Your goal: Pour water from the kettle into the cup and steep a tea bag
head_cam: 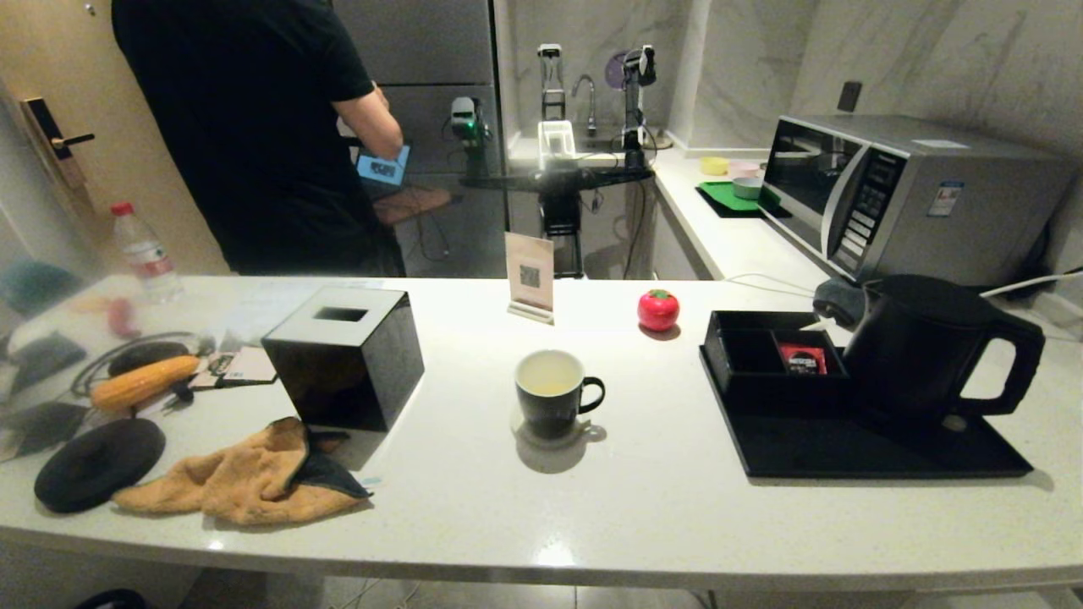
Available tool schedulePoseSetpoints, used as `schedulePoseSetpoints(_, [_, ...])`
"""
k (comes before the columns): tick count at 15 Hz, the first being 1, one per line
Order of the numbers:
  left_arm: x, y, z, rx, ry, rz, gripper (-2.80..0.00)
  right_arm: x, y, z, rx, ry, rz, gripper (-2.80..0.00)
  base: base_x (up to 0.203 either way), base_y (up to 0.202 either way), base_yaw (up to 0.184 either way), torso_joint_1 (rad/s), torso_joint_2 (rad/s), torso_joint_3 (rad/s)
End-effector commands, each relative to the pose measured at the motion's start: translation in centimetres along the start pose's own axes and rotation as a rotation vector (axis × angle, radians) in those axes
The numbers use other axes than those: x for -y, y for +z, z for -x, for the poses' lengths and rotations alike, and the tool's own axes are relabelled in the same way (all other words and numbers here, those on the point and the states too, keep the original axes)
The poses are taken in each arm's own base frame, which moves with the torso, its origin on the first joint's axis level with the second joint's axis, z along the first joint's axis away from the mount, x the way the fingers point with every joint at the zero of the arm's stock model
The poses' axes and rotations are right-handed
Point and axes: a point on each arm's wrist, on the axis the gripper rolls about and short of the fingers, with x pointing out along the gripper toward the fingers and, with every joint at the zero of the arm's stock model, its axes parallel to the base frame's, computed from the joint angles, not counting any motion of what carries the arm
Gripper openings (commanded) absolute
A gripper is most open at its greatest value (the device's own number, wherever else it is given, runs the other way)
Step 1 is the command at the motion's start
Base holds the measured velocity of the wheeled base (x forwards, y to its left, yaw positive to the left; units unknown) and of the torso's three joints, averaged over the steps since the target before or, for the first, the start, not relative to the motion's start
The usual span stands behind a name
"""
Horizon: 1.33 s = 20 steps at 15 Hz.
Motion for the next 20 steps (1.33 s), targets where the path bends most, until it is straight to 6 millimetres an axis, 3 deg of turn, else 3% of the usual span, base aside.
schedulePoseSetpoints(1, [0.00,-0.05,0.15,0.020,-0.001,0.001,-2.80,0.00,0.00,-0.01,-0.001,0.000,0.000,-2.80,0.000,0.000,0.000,0.000,0.00,0.000])
schedulePoseSetpoints(20, [0.00,-0.05,0.15,0.020,0.001,0.001,-2.80,0.04,0.01,0.01,-0.002,-0.018,-0.022,-2.80,0.000,0.000,0.000,0.000,0.00,0.000])
